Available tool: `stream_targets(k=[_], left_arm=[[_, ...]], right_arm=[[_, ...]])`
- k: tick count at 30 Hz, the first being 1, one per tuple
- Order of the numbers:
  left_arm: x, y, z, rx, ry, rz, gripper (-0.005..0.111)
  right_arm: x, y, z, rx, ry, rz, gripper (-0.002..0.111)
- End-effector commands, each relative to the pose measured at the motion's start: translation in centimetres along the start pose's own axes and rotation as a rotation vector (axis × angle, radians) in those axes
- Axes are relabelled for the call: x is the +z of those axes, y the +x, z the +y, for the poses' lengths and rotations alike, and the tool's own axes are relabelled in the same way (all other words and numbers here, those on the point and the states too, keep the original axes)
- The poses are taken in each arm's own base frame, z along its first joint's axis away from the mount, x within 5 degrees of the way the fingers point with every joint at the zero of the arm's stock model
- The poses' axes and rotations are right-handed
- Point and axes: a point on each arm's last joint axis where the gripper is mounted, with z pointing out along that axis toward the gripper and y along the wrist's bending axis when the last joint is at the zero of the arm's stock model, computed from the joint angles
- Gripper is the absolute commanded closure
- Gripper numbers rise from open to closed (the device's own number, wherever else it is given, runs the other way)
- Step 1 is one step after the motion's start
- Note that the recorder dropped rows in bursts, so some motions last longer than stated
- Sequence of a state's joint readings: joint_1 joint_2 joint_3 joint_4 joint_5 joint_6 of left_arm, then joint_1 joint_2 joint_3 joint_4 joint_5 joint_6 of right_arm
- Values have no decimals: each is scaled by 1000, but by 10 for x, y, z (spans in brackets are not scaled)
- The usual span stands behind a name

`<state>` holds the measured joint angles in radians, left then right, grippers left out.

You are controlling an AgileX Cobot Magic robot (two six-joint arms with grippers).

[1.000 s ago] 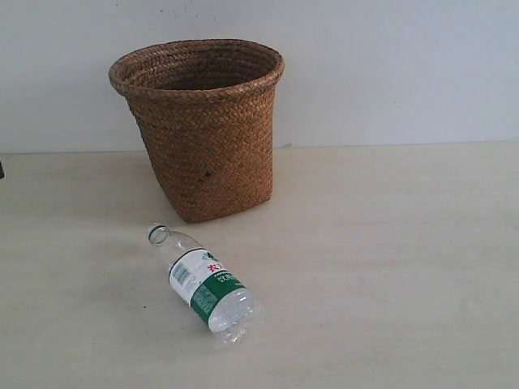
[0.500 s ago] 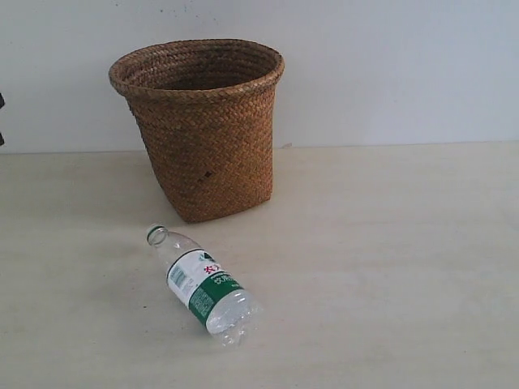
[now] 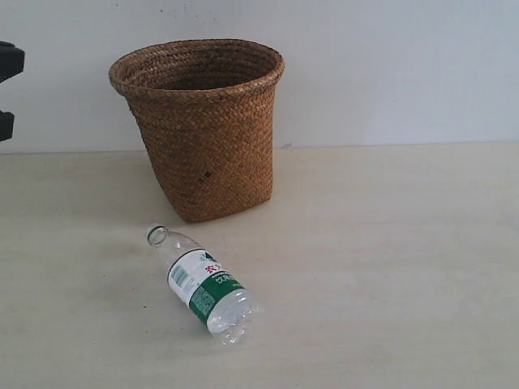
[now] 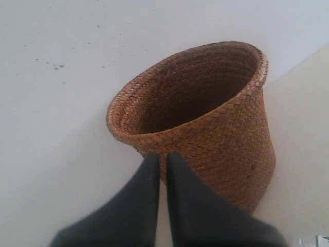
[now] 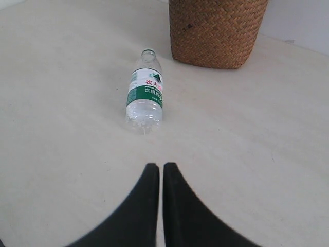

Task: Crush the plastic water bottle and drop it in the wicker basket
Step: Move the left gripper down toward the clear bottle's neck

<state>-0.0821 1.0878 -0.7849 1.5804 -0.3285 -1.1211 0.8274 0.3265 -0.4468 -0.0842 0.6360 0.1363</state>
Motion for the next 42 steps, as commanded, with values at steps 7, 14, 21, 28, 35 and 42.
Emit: stream_targets(k=[7,14,21,28,35,42], left_arm=[[37,7,-5,-44,209,55,103],[44,14,-2,-523,153,130,103],[32,-1,-22,237,405,-70,103],[-7,-48,-8,817,128,-300,103],[-29,-56,57,682,-433,120,103],[19,4,55,546,-208,467,103]], right_arm=[[0,0,0,-2,-4,-11,108],[0,0,0,-2,-4,-11,108],[0,0,0,-2,-4,-11,108],[0,0,0,-2,-4,-11,108],[0,0,0,-2,-4,-11,108],[0,0,0,-2,-4,-11,108]])
